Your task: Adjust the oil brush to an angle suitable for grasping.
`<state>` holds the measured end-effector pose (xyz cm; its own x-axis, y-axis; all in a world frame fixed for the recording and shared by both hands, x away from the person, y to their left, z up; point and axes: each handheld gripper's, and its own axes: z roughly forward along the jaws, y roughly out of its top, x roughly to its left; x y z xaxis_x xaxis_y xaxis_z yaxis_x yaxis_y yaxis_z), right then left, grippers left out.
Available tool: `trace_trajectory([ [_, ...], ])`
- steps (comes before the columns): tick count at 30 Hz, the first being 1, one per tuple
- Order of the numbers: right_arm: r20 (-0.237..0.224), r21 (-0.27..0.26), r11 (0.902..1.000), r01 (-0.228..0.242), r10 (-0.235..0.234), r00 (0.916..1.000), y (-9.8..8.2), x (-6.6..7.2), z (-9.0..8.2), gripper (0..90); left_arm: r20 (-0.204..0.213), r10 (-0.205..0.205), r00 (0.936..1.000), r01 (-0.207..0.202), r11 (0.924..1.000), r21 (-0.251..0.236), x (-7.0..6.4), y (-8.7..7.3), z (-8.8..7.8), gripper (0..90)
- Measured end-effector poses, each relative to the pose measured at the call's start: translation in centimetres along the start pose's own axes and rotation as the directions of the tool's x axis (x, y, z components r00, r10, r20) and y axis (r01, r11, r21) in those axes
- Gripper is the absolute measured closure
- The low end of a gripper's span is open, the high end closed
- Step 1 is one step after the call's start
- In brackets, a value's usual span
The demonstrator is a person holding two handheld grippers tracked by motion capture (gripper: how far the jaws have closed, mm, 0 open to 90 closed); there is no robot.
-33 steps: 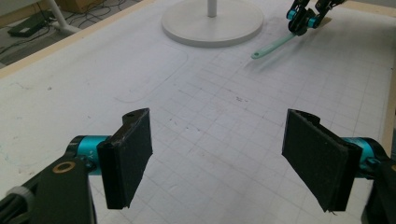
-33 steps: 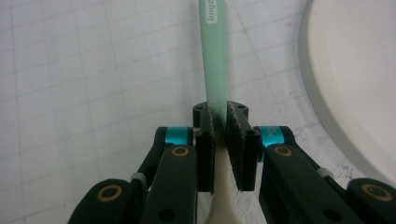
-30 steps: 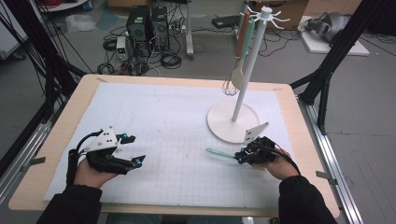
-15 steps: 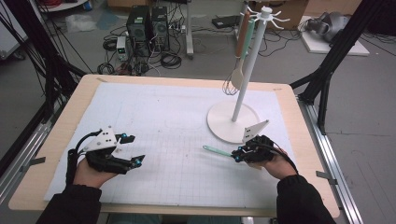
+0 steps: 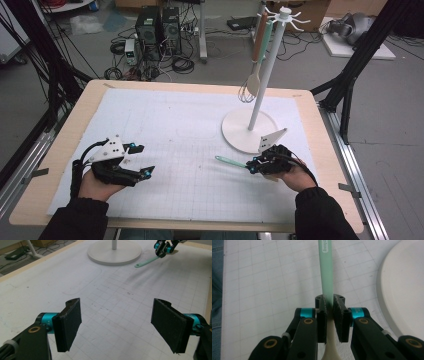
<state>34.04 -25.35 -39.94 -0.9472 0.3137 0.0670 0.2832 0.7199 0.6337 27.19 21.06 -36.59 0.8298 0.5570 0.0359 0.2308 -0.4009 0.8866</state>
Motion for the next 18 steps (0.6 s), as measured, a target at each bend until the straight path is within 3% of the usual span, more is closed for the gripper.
trace_trajectory([
  [18,-0.017,-0.037,0.9991,0.019,-0.020,0.9997,1.7,0.7,-0.1,82.0,0.004,0.002,1.0000,-0.002,1.0000,-0.003,-0.1,0.1,-0.1,24.5],
])
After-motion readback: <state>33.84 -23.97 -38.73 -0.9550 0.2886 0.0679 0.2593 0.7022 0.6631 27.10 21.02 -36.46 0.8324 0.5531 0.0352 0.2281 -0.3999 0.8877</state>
